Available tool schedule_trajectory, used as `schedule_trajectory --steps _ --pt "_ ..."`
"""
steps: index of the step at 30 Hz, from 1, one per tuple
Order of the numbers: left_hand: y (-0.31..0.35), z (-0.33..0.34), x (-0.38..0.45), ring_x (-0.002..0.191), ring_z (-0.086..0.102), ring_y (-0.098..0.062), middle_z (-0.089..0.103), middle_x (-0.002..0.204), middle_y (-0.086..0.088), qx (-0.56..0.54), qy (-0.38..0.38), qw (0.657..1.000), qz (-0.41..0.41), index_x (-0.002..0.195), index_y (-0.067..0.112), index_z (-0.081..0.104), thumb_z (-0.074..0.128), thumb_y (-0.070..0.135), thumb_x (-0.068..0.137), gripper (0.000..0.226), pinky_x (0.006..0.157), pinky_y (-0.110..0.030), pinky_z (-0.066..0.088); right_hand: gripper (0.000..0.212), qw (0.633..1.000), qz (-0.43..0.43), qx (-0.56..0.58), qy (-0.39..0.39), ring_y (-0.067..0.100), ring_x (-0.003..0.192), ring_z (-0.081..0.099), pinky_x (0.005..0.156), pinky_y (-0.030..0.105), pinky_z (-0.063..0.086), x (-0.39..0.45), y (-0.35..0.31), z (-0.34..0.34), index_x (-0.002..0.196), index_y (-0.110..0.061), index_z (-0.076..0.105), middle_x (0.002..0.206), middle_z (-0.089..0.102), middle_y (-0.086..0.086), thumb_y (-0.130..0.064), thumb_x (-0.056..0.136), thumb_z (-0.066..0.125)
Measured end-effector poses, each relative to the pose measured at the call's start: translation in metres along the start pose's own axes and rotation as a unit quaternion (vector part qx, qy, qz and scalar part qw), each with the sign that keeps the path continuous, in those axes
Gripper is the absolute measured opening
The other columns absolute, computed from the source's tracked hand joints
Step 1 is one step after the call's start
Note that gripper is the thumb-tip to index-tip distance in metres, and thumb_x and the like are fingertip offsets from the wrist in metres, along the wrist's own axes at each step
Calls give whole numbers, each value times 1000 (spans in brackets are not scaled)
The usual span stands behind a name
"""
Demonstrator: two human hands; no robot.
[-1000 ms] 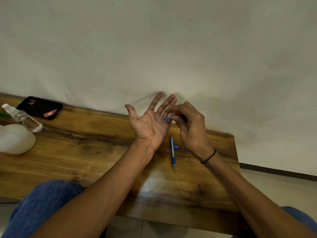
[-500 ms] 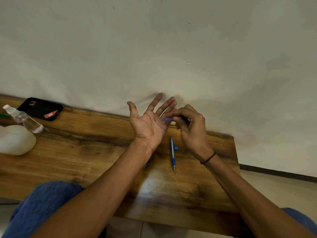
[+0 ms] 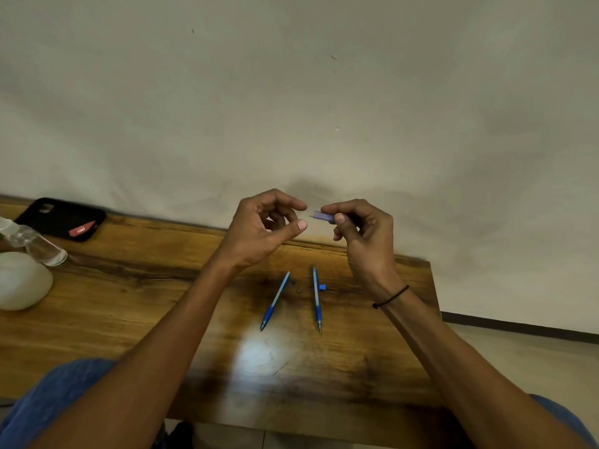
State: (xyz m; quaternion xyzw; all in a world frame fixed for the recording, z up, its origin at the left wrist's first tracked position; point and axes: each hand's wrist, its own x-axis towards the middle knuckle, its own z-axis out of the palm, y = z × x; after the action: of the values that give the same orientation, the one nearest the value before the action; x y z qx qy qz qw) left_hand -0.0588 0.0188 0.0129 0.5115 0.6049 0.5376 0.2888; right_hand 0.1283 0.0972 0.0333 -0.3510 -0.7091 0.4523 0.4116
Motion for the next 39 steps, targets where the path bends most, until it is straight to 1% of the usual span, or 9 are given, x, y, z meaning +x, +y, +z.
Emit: schedule_trajectory --steps 3,6,11,15,21,25,28,33,39 --pt "0 3 0 85 69 -17 76 93 3 -5 0 1000 0 111 17 78 83 12 90 22 73 -27 57 30 1000 -5 -3 -1 9 68 61 64 24 56 1 0 0 100 -15 76 100 72 15 10 98 59" --pt "1 3 1 92 71 -24 78 99 -2 -12 11 1000 -6 108 18 79 81 12 92 18 78 -38 61 31 1000 -8 -8 -5 9 69 61 65 24 56 0 0 0 99 -16 76 99 71 13 10 98 59" --pt "2 3 1 91 73 -27 79 97 -2 -8 14 1000 -12 105 18 80 79 13 93 12 82 -45 61 33 1000 -5 -12 -12 10 71 61 65 25 57 1 0 1 99 -17 77 98 69 14 11 98 59" --pt "2 4 1 89 73 -23 79 95 -2 -2 12 1000 -14 101 22 79 79 14 94 11 82 -41 61 33 1000 -7 -21 -14 11 71 61 66 26 57 0 0 3 100 -17 77 97 69 12 11 98 59" --pt "1 4 2 81 71 -8 76 86 7 11 8 1000 -3 98 26 77 76 16 96 11 72 -20 58 31 999 -14 -34 -8 19 74 63 66 33 58 -1 3 4 102 -16 78 97 70 11 9 98 59" --pt "2 3 3 82 72 -6 75 86 13 25 13 1000 0 97 32 75 75 18 98 14 72 -17 57 32 1000 -10 -26 -2 22 81 65 68 29 57 -1 6 4 102 -19 77 99 70 9 8 99 60" --pt "2 -2 3 85 72 -7 75 88 16 40 6 999 -1 99 31 74 74 21 99 10 75 -18 59 29 1000 -4 -16 1 20 89 66 73 33 58 0 10 2 106 -18 78 103 72 7 5 99 61" --pt "-2 -10 6 85 73 -12 75 85 9 35 9 999 -11 104 24 74 70 22 101 5 78 -23 60 32 1000 6 -1 13 14 100 68 83 29 56 3 15 -1 105 -24 77 105 76 3 4 98 63" --pt "-5 -17 8 77 69 -7 75 82 7 -17 48 998 -43 103 23 71 64 22 106 8 71 -21 57 25 997 45 56 12 8 97 70 79 18 53 3 19 -3 106 -13 78 103 79 -1 5 99 61"
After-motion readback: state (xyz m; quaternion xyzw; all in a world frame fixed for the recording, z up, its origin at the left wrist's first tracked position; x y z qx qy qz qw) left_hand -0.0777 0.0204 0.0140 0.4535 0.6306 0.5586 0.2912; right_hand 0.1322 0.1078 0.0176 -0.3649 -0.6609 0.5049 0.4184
